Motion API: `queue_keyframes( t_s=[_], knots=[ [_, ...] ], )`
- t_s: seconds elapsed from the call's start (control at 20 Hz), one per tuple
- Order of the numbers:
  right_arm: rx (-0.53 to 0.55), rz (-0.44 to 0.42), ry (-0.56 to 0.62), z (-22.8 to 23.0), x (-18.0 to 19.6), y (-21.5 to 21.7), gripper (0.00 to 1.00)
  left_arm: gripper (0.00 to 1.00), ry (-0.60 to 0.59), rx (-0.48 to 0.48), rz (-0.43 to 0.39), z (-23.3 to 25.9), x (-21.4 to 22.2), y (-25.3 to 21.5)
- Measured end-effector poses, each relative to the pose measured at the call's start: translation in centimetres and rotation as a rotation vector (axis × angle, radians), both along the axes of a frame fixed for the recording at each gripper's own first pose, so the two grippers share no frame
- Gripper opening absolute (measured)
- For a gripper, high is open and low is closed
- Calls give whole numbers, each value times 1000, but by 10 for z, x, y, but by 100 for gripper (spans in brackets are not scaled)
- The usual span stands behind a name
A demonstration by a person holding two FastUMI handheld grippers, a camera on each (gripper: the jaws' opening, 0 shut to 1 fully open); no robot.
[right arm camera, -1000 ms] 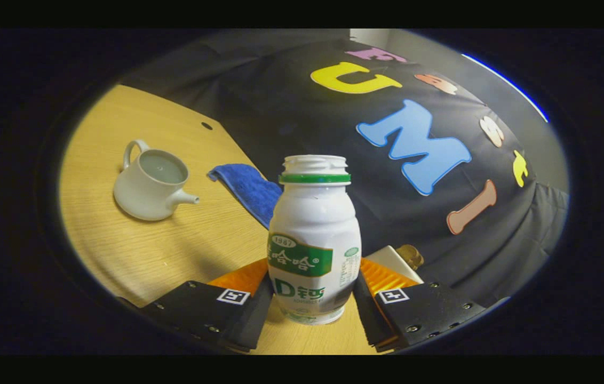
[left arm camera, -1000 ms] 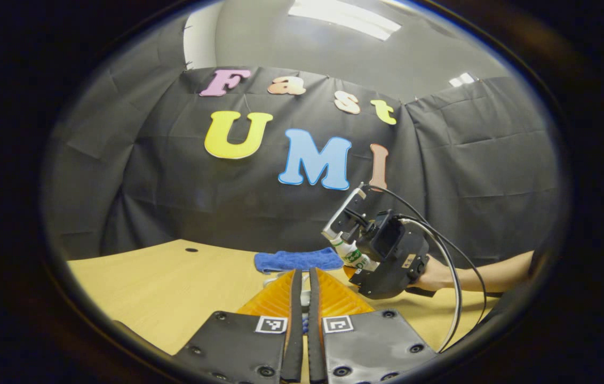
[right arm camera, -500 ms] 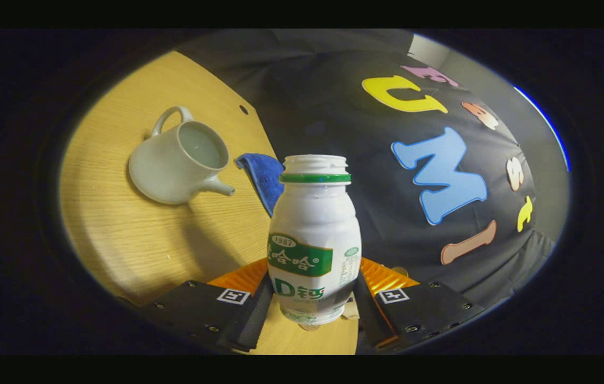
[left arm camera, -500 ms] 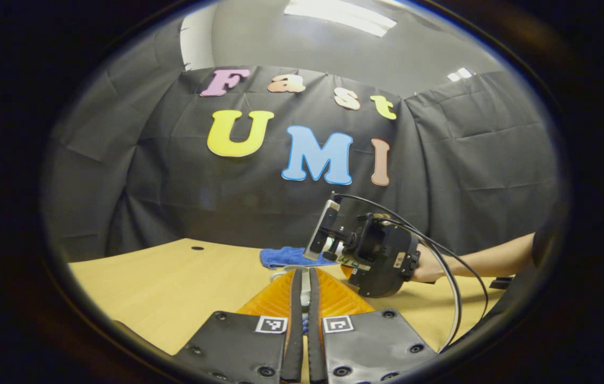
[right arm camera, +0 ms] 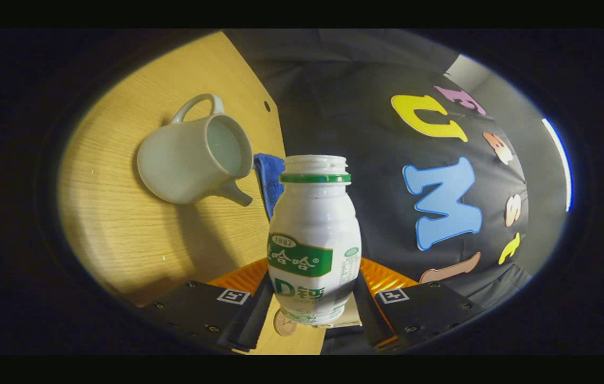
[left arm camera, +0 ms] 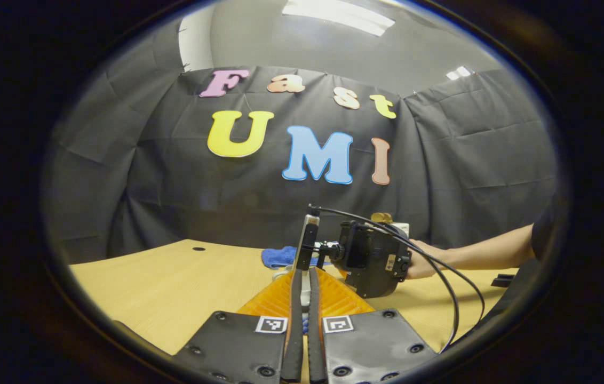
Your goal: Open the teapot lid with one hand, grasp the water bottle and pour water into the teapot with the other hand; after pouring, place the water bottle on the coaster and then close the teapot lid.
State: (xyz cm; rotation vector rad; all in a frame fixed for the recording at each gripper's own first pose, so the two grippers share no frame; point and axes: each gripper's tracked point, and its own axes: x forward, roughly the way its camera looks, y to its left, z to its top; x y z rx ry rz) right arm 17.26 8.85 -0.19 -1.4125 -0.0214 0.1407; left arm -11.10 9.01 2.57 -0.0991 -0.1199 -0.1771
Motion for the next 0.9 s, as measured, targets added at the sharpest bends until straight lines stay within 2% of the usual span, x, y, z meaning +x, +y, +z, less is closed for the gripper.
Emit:
queue_keyframes(
  t_s=[0.9],
  knots=[
    [-265,46,-72,7,-1,12,72,14,9,5,6,-3,1,4]
  ],
)
